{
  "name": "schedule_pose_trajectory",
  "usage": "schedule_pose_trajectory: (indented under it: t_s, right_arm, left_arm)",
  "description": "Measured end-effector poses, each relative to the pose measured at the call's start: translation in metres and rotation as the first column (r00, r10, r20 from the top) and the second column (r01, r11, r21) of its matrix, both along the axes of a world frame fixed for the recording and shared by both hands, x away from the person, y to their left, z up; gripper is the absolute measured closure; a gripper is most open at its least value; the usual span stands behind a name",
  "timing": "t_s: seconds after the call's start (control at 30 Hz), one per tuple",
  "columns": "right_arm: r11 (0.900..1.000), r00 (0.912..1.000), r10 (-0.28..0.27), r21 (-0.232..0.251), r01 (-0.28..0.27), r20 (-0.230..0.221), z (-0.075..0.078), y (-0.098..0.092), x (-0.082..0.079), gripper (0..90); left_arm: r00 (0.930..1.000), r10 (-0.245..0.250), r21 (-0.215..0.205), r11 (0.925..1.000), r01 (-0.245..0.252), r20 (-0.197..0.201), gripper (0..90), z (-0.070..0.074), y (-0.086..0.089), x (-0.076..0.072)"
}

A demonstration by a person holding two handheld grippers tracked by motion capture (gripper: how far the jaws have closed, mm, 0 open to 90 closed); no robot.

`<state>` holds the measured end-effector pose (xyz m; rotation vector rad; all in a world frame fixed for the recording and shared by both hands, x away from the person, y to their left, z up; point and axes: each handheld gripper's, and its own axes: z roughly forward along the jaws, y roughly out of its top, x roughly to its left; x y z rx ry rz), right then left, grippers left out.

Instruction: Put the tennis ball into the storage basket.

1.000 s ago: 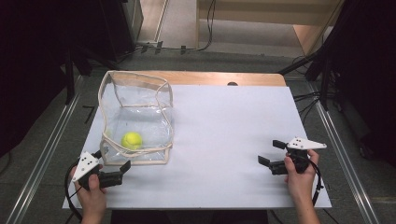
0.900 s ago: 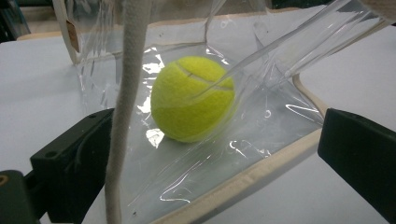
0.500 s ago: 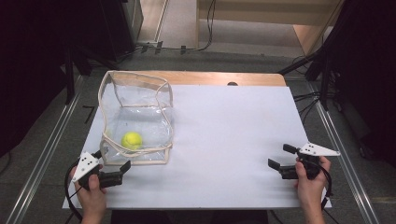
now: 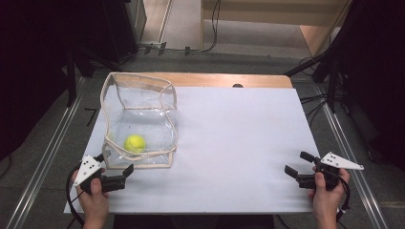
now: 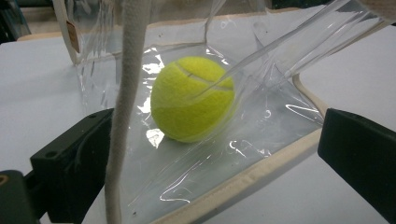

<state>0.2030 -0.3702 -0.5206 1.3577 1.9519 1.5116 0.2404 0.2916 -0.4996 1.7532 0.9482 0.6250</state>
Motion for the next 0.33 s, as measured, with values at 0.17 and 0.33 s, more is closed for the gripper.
schedule_pose_trajectory:
  t_s: [0.17, 0.33]
  right_arm:
    - [0.999, 0.9992, -0.029, 0.02, 0.028, 0.028, -0.0022, -0.0035, -0.0035, 0.0]
    - [0.999, 0.9991, -0.031, 0.014, 0.031, 0.029, -0.0036, -0.0007, -0.003, 0.0]
  left_arm:
    - [1.0, -0.002, -0.001, 1.0, 0.002, -0.003, 0.0, 0.0001, 0.0005, 0.0003]
    - [1.0, -0.003, -0.01, 0.9999, 0.003, -0.006, 0.0, 0.0001, 0.001, 0.0005]
